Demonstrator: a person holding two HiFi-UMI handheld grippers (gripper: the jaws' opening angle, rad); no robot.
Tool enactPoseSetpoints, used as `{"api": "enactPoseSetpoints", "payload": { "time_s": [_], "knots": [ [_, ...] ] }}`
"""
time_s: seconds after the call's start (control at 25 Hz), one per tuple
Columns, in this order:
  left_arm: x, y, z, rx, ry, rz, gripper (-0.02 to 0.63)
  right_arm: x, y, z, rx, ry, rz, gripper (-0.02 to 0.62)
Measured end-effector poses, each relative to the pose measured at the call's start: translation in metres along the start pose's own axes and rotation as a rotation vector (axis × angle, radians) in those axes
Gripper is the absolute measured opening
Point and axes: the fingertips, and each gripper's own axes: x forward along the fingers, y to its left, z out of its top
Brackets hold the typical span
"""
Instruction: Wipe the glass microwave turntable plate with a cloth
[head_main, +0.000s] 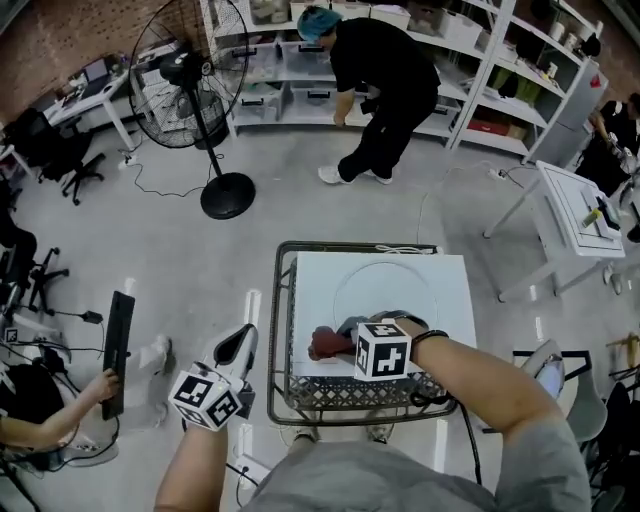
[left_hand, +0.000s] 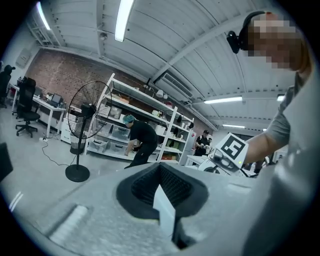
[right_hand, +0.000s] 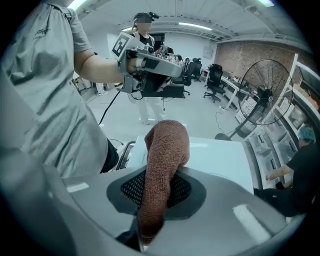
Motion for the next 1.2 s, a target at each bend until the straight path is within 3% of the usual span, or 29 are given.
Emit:
{"api": "enactPoseSetpoints", "payload": {
  "time_s": [0.36,0.72,0.92,1.08,1.2],
  "knots": [
    [0.012,-0.044,-0.003,-0.003,-0.01,-0.015,0.0,-0.027,0.02,-0.055,0.04,0.008,-0.012,0.064],
    [0.045,-0.137,-0.028,-0.014,-0.038,0.002,0.0,-0.08,0.038,-0.187,0.095,0.051,-0.054,0.064],
    [0.059,-0.166,-0.032,-0.014,-0.046,0.013,0.0,-0.103,0.041,-0.246,0.126,0.09,-0.073,0.064],
    [0.061,-0.179,-0.038,-0.015,-0.057,0.023,0.0,-0.113,0.044,-0.259,0.122,0.082,-0.09,0.064],
    [0.054,-0.18,-0.037,-0.01,-0.064,0.026,0.0,-0.118,0.049,-0.235,0.093,0.042,-0.089,0.064]
  ]
}}
